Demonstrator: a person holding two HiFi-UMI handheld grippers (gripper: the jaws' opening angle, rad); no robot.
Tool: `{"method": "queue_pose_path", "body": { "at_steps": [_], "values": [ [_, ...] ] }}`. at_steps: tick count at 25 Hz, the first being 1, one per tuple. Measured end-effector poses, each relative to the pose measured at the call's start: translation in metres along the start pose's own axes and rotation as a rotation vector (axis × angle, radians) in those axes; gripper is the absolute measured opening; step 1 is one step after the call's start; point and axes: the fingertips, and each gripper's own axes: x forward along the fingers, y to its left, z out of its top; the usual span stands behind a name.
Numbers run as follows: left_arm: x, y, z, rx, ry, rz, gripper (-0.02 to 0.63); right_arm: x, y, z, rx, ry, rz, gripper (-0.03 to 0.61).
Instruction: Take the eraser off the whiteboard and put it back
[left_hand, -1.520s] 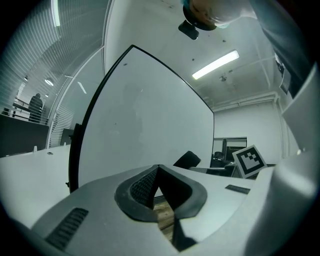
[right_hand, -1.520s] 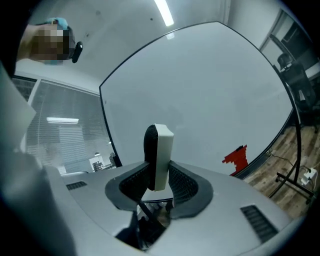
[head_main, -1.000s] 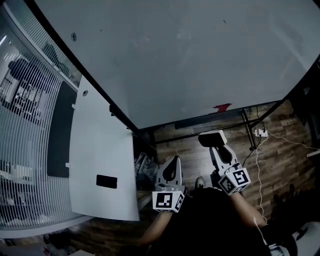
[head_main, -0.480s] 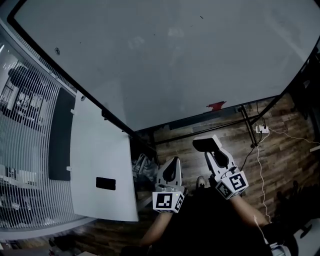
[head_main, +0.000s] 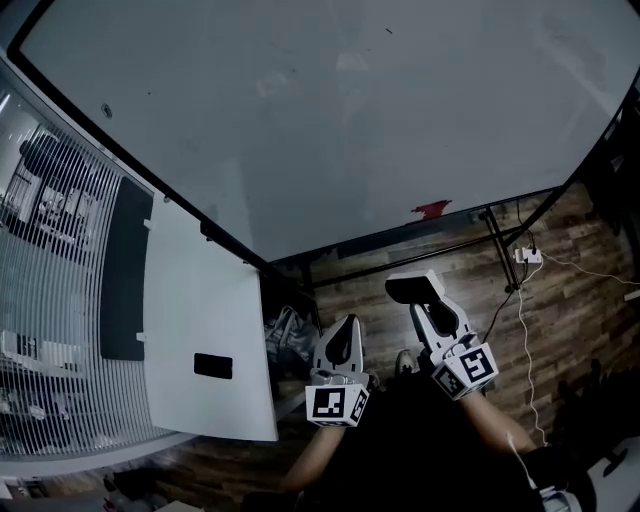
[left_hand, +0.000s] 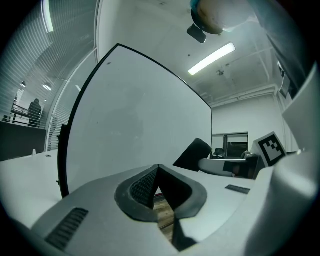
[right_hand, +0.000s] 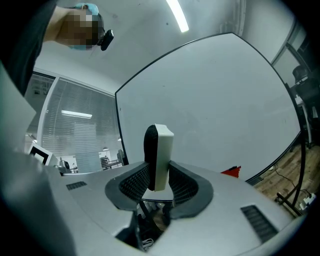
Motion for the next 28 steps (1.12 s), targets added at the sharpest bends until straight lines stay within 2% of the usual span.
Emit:
{"method": "queue_pose_path", "body": {
  "at_steps": [7, 13, 21, 28],
  "values": [
    [0.009, -0.016, -0.002, 0.016, 0.001, -0.012, 0.002, -0.011, -0.017, 0.004, 0.033, -0.004, -0.014, 0.123],
    [0.024, -0.034, -0.003, 0.034, 0.0, -0.003, 0.002, -0.021, -0.034, 0.012, 0.071, -0.02, 0.008, 0.123],
    [0.031, -0.059, -0.006, 0.038, -0.001, 0.051, 0.002, -0.03, -0.061, 0.018, 0.127, -0.026, 0.036, 0.123],
    [0.04, -0.068, -0.013, 0.049, 0.021, 0.052, 0.002, -0.027, -0.08, 0.008, 0.2, -0.009, 0.031, 0.123]
  ]
}}
